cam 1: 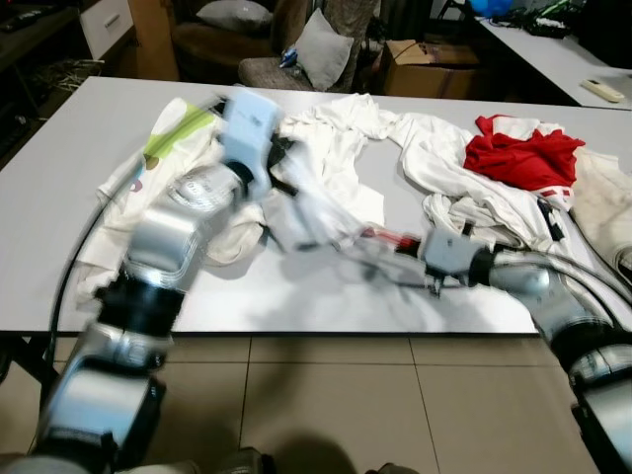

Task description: Hang hanger

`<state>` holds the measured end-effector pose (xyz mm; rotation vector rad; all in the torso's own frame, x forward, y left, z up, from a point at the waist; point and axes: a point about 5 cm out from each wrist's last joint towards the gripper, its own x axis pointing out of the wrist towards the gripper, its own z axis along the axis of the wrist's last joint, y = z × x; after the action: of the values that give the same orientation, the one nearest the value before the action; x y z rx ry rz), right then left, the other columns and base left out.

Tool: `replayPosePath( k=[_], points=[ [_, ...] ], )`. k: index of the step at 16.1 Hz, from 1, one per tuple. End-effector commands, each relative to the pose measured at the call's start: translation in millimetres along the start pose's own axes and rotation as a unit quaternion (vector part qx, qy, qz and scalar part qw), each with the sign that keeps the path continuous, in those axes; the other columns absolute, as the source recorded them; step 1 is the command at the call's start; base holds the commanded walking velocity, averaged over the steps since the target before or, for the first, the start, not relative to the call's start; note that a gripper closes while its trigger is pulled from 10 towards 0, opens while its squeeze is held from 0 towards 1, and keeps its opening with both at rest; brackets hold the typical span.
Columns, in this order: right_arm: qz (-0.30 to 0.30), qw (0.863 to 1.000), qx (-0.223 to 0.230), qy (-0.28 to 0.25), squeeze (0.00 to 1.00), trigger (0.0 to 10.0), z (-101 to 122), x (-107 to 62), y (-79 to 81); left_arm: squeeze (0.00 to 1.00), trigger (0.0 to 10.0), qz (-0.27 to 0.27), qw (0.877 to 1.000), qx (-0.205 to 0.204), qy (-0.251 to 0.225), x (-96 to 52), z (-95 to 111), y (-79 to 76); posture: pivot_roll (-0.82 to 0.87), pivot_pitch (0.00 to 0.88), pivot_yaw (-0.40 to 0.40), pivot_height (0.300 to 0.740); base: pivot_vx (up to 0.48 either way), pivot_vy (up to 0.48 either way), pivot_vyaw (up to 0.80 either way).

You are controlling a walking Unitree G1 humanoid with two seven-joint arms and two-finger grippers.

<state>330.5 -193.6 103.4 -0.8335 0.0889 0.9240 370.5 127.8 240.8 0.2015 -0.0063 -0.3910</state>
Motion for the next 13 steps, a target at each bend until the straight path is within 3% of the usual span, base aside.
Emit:
replayPosePath(
  k=[1,3,6,7,9,10,11,12,13],
  points=[
    [0.006,1.000,-0.007,-0.015,0.00,10.0,4.3,-4.6,-5.0,0.00,10.0,0.020,1.000,0.013,-0.016,2.0,5.8,8.3,-0.08,0.000,0.004,0.740,0.000,0.000,0.00],
    [0.035,0.999,-0.002,-0.030,0.00,10.0,8.3,-14.7,-6.8,0.00,10.0,0.062,0.996,0.070,0.006,2.6,-5.3,31.4,-0.08,0.000,0.010,0.740,0.000,0.000,0.00],
    [0.063,0.997,0.008,-0.032,0.00,10.0,12.3,-37.0,-13.5,0.00,10.0,0.051,0.994,0.091,0.043,-5.8,-24.2,45.2,-0.08,0.000,0.014,0.740,0.000,0.000,0.00],
    [0.083,0.995,0.032,-0.036,0.00,10.0,22.0,-69.4,-18.9,0.00,10.0,0.025,0.988,0.120,0.096,-18.3,-53.7,52.2,-0.07,0.000,0.014,0.740,0.000,0.000,0.00],
    [0.096,0.993,0.052,-0.045,0.00,10.0,30.6,-86.9,-19.3,0.00,10.0,0.009,0.985,0.126,0.114,-24.8,-67.2,54.3,-0.07,0.000,0.016,0.740,0.000,0.000,0.00],
    [0.097,0.991,0.071,-0.057,0.00,10.0,39.3,-101.2,-20.5,0.40,10.0,-0.009,0.987,0.110,0.120,-31.3,-75.0,53.1,-0.08,0.000,0.021,0.740,0.000,0.000,0.00],
    [0.062,0.989,0.107,-0.084,0.00,10.0,48.5,-112.7,-26.6,1.00,10.0,-0.054,0.991,0.062,0.110,-42.3,-77.6,44.6,-0.08,0.000,0.032,0.740,0.000,0.000,0.00],
    [0.036,0.986,0.133,-0.090,0.00,10.0,49.6,-117.4,-26.8,1.00,10.0,-0.072,0.991,0.039,0.102,-50.5,-77.1,40.2,-0.08,0.000,0.032,0.740,0.000,0.000,0.00],
    [0.032,0.985,0.147,-0.086,0.00,10.0,49.9,-117.7,-20.3,1.00,10.0,-0.067,0.992,0.042,0.100,-55.7,-78.4,40.5,-0.09,0.000,0.036,0.740,0.000,0.000,0.00]
  ],
)
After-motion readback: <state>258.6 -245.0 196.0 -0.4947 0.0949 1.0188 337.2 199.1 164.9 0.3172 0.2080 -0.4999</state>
